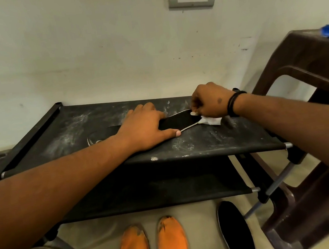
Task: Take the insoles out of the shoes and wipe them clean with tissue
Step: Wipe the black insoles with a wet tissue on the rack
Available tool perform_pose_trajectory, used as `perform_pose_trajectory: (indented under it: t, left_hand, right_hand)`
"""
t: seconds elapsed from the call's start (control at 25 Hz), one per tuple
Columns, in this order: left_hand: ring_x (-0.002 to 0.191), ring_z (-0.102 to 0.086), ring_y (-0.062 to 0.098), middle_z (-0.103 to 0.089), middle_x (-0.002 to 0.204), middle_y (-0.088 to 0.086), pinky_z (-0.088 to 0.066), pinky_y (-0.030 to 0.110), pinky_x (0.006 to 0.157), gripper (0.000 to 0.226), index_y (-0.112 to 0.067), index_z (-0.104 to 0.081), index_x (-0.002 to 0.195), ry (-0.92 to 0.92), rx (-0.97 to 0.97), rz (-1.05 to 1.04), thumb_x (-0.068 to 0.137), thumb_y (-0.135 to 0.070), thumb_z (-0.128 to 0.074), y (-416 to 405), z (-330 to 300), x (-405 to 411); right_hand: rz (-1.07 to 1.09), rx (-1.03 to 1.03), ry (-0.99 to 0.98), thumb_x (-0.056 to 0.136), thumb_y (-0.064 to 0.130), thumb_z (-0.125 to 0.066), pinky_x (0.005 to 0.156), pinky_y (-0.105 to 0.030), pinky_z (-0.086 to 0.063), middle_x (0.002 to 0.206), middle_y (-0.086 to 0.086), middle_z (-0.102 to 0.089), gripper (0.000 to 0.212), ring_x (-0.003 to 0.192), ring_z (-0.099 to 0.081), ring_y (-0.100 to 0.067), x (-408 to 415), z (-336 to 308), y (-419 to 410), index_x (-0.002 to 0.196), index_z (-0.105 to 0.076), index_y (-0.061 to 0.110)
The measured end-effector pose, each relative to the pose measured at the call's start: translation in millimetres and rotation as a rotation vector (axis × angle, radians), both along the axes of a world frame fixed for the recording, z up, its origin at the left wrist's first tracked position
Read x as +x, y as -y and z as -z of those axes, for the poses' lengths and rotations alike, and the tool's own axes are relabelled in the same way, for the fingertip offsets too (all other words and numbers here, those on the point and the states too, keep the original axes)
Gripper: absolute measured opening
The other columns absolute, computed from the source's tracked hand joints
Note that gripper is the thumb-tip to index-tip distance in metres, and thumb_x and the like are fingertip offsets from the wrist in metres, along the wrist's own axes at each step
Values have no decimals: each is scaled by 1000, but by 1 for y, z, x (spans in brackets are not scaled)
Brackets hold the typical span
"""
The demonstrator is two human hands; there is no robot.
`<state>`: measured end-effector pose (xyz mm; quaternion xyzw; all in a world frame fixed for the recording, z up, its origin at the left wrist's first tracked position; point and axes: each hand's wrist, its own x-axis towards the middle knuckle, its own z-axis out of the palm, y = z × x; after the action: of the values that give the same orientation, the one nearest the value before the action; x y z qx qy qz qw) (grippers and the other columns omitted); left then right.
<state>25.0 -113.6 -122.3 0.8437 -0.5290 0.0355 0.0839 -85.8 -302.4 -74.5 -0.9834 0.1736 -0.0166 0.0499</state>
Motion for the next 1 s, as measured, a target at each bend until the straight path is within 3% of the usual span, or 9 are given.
perform_pose_trajectory:
  t: [0.16,0.28,0.44,0.52,0.6,0.72,0.8,0.92,1.0]
  left_hand:
    - [112,-49,21,-53,116,2,-40,41,95,72,-30,-62,133,10,-18,-5,82,-79,-47,-2,1,-1]
    - [112,-48,22,-53,117,3,-40,41,95,72,-31,-60,136,7,-17,-2,84,-79,-48,-3,1,-1]
    - [112,-48,21,-53,117,2,-39,40,93,72,-31,-61,135,18,-25,-1,84,-79,-47,-2,2,-1]
    - [111,-48,20,-53,117,2,-38,39,92,73,-30,-60,136,23,-19,-1,84,-79,-46,-2,2,-1]
    - [111,-48,20,-53,117,2,-38,39,92,72,-31,-60,136,22,-19,-3,84,-79,-47,-2,2,-1]
    - [110,-48,20,-53,116,1,-39,38,92,72,-31,-60,136,21,-21,1,84,-79,-47,-3,2,0]
    - [109,-48,20,-53,116,1,-39,38,93,71,-31,-61,135,19,-18,0,85,-79,-47,-3,2,-1]
    - [109,-48,19,-52,115,0,-40,39,93,71,-32,-60,135,19,-16,-5,84,-79,-47,-3,2,0]
    - [109,-48,19,-52,115,0,-41,39,94,72,-32,-60,136,17,-12,-5,84,-79,-47,-2,2,0]
  right_hand:
    - [133,-39,161,85,0,-61,75,-28,-48,88,-4,-68,16,83,-61,-19,-23,-43,34,90,-73,11]
    - [187,-103,142,86,-1,-61,72,-33,-53,92,-7,-68,16,79,-64,-23,-37,-81,48,90,-71,10]
    - [295,-429,-111,84,2,-65,66,-36,-55,80,-17,-67,6,71,-61,-32,-48,-120,52,87,-70,0]
    - [361,-501,-358,85,3,-67,49,-29,-53,74,-16,-64,8,63,-60,-28,-53,-128,38,88,-70,-4]
    - [371,-319,-553,86,-2,-65,46,-26,-54,80,-18,-69,8,65,-66,-29,-56,-127,26,88,-72,-5]
    - [180,342,-577,86,-11,-61,56,-32,-58,82,-17,-71,17,69,-67,-26,-57,-110,12,88,-74,0]
    - [55,515,-443,87,-8,-62,57,-32,-58,88,-16,-72,16,76,-70,-28,-51,-82,9,92,-73,2]
    - [-44,292,-18,85,3,-68,70,-35,-60,87,-2,-74,12,82,-70,-22,-30,-36,10,88,-75,13]
    - [-60,194,143,85,6,-68,82,-34,-57,87,3,-72,12,82,-66,-15,-19,-17,8,90,-75,14]
